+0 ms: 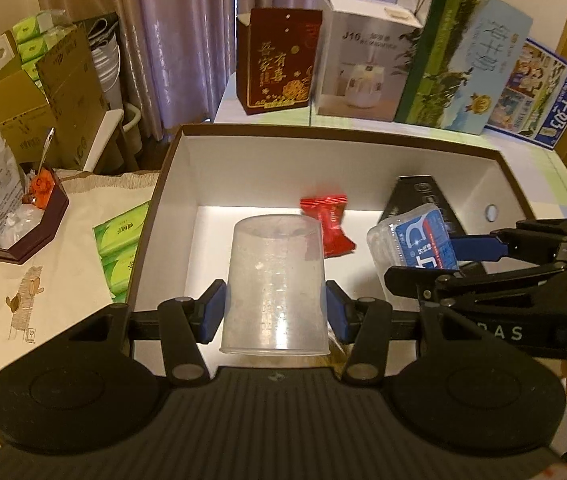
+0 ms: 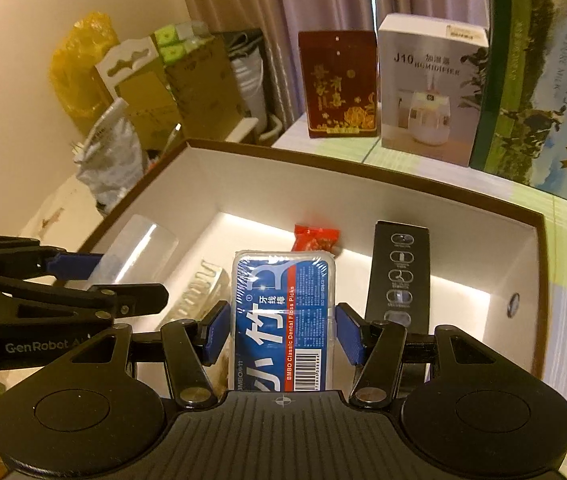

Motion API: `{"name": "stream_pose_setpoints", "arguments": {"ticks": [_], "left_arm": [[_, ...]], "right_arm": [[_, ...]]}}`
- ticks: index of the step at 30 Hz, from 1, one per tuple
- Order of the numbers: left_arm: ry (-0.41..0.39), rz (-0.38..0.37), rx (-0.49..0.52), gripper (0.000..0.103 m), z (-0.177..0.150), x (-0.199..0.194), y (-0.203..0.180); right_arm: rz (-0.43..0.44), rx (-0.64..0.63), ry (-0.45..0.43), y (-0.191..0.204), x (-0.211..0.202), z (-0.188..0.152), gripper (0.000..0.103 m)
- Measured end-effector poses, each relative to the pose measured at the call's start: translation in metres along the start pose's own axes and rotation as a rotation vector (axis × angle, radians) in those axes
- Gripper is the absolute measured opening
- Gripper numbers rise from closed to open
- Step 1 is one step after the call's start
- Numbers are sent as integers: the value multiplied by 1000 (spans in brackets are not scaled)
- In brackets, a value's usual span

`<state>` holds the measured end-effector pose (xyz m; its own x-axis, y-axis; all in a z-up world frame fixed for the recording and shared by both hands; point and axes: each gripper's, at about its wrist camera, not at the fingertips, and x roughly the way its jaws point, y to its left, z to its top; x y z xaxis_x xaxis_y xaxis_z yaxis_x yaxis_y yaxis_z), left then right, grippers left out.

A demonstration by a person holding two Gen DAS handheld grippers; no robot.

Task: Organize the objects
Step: 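Carry the clear cup with the left tool while the right tool carries the floss-pick pack to the box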

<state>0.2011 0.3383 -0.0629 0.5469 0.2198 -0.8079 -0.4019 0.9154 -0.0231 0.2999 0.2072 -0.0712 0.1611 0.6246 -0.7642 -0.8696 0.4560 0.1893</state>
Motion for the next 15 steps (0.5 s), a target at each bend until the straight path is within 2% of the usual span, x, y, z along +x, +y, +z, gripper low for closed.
{"name": "stream_pose_setpoints", "arguments": {"ticks": [8,15], "left_arm": [[22,-9,3,47,11,21,10],[18,-26,6,47,20,31,9]], "right_arm": [[-19,-21,21,-1,24,10,54],[-20,-17,-13,-10,21,18,54]]}}
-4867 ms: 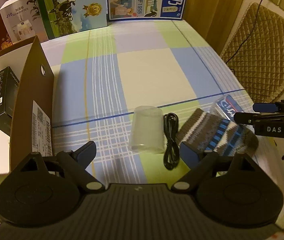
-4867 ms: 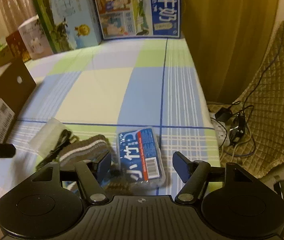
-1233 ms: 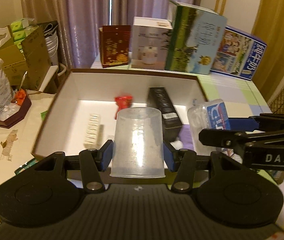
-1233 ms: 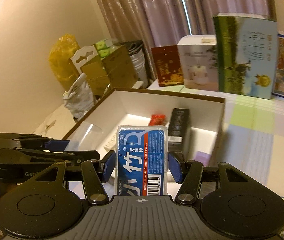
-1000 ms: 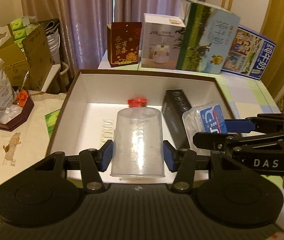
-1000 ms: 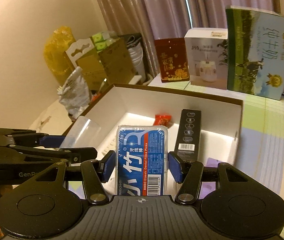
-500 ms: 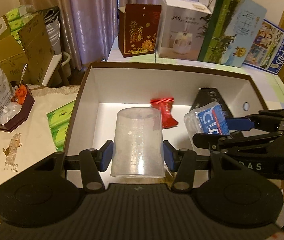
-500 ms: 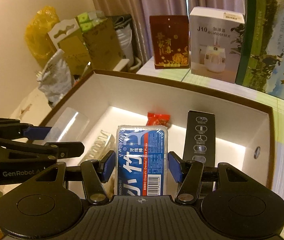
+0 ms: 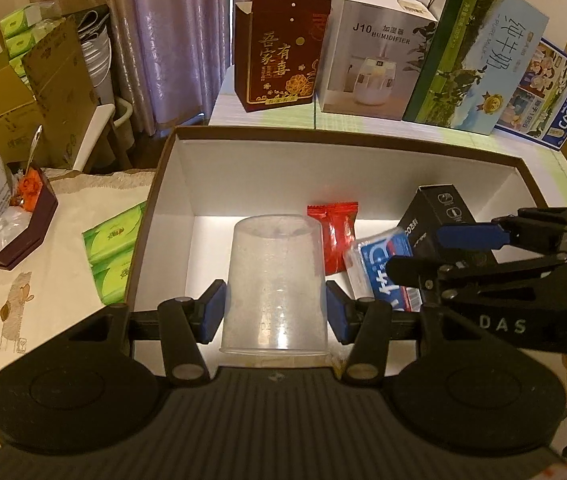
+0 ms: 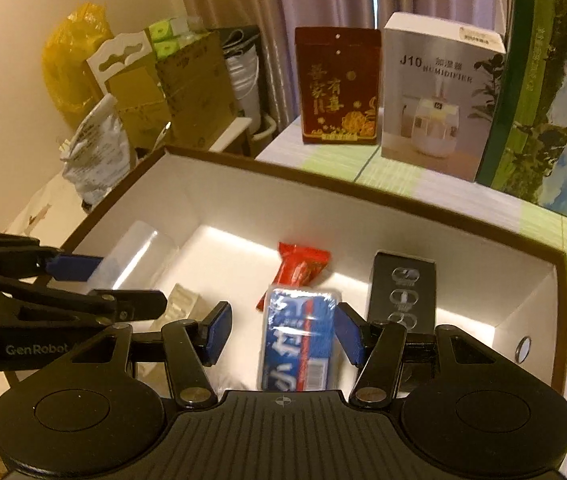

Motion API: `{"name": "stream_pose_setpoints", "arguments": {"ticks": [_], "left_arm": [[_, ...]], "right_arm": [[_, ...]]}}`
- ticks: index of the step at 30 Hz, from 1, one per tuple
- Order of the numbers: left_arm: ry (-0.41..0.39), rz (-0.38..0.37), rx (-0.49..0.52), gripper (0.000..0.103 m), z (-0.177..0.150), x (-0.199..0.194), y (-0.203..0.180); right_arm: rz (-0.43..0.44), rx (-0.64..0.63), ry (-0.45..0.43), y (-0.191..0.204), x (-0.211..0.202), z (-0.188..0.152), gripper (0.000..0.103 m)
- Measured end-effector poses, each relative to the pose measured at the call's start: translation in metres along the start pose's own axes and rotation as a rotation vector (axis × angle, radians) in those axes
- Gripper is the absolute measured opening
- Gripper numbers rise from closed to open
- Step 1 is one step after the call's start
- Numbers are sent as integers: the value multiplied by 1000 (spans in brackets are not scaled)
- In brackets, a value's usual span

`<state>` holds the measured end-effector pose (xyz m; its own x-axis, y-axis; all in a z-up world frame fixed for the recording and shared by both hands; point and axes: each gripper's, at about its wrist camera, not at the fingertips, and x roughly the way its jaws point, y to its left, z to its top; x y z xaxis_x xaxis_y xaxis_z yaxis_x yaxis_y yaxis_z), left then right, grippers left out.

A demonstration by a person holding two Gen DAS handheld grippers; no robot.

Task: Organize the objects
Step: 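Release the clear cup from the left tool while the right tool releases the floss-pick pack inside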

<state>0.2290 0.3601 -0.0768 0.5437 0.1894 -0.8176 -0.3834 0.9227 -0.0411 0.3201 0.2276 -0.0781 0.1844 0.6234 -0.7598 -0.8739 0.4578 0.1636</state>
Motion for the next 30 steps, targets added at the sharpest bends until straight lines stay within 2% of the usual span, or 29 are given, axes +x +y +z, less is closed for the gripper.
{"name": "stream_pose_setpoints", "arguments": {"ticks": [5,16,24,30], "left_arm": [[-4,-3,16,47,8,6,-2],[-11,43,56,45,32,26,3],[-1,45,65,60,32,28,7],[4,20,48,66,24,18,7]], "right_arm": [[-11,-2,-2,-6,-2,5,54],[-14,13,-9,-15,0,12,54],[-6,7,-6,-18,-5,9,56],[-5,6,-11,-19,-15,5,70]]}}
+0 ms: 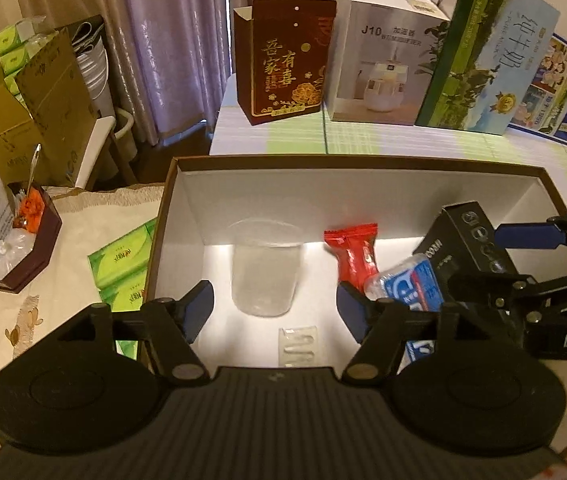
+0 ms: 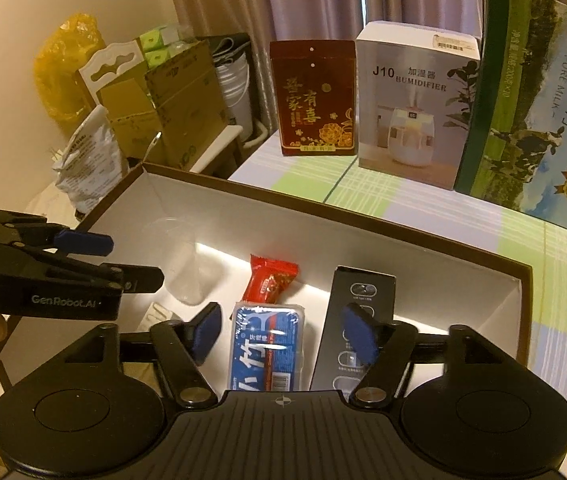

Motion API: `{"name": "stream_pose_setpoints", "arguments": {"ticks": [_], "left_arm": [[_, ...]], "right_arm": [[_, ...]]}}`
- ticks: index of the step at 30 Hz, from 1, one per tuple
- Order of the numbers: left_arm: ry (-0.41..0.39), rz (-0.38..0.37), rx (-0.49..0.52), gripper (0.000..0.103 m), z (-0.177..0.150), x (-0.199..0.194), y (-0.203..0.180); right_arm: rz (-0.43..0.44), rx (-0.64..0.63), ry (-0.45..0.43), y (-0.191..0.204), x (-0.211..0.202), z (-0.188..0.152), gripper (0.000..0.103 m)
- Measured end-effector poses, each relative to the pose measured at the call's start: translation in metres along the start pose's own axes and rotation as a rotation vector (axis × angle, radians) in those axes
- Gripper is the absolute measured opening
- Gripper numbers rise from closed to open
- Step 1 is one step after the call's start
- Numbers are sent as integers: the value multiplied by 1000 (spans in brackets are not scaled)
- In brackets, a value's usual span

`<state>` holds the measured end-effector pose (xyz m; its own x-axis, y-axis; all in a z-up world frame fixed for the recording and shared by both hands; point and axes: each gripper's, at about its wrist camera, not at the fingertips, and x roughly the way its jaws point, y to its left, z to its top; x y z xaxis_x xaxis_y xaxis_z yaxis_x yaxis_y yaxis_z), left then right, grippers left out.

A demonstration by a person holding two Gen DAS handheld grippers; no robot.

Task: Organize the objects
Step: 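Release the clear cup from the left tool while the right tool releases the floss-pick pack inside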

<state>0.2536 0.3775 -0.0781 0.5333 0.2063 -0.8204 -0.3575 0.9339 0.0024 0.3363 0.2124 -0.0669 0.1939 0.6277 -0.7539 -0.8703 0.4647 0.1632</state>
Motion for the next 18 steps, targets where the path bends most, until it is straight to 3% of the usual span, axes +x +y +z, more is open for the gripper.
{"name": "stream_pose_setpoints", "arguments": {"ticks": [6,18], "left_arm": [[3,-23,-3,73,-8,-15,-4],[23,-40,-1,81,-23,-37,-14]], "right_arm": [[-3,1,5,-1,-14,-7,82],[-18,33,9,-6,-44,-22,95]]}}
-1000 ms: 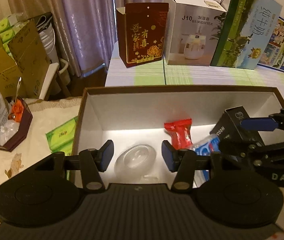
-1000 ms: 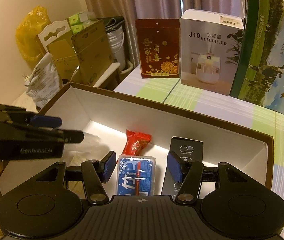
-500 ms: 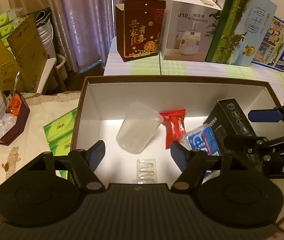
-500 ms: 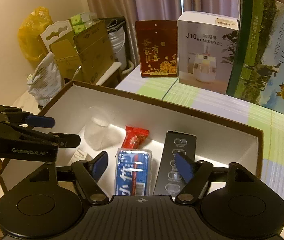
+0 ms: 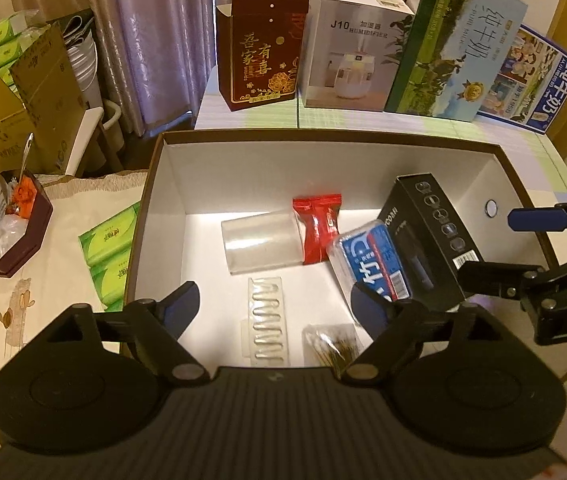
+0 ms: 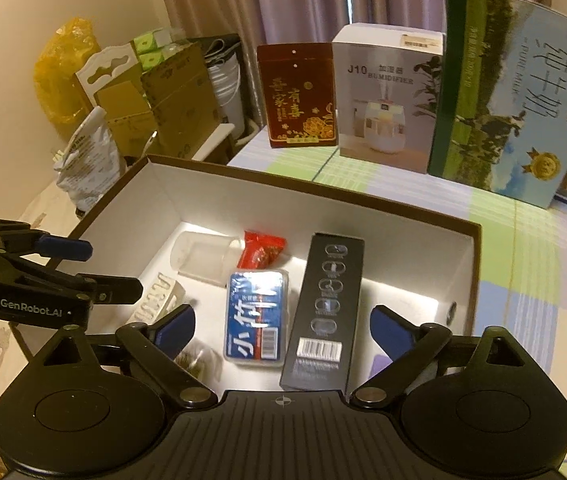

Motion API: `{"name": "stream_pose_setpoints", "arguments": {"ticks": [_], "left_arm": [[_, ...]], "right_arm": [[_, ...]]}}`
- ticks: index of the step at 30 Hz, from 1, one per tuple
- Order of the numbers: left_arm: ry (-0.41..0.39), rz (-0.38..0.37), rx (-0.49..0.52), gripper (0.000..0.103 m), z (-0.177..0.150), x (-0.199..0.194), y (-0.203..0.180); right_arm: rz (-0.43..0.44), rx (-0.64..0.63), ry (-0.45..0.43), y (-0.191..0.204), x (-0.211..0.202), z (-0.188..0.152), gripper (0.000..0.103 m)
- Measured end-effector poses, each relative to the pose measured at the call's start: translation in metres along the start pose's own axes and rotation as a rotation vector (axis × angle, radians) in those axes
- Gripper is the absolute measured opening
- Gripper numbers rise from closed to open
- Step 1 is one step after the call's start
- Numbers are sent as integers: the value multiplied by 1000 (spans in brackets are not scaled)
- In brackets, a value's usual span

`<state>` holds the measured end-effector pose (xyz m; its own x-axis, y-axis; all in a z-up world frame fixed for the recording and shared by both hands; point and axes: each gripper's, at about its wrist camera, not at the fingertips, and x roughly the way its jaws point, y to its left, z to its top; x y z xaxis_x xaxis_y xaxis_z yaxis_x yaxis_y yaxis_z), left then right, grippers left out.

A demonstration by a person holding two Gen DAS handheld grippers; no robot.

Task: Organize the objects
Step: 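Release the clear cup from the left tool while the right tool releases the floss-pick pack inside, then move both tools away from the box toward the black cable and knitted pouch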

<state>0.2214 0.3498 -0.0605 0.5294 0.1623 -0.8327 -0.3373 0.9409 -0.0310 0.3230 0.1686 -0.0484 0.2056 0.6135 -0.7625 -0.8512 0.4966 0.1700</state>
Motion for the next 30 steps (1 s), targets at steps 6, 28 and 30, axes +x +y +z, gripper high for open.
{"name": "stream_pose_setpoints", "arguments": {"ticks": [6,28,30], "left_arm": [[6,-6,-1,83,-8,-9,-6],[-15,-6,-30,86,-48,-63,-37],[-16,-9,-30,86,-52,-67,-41]], "right_arm": [[-10,18,2,-1,-15,-11,100],[-25,66,-32,5,-77,-56,101],[-25,72,-35,5,-82,-60,101]]}}
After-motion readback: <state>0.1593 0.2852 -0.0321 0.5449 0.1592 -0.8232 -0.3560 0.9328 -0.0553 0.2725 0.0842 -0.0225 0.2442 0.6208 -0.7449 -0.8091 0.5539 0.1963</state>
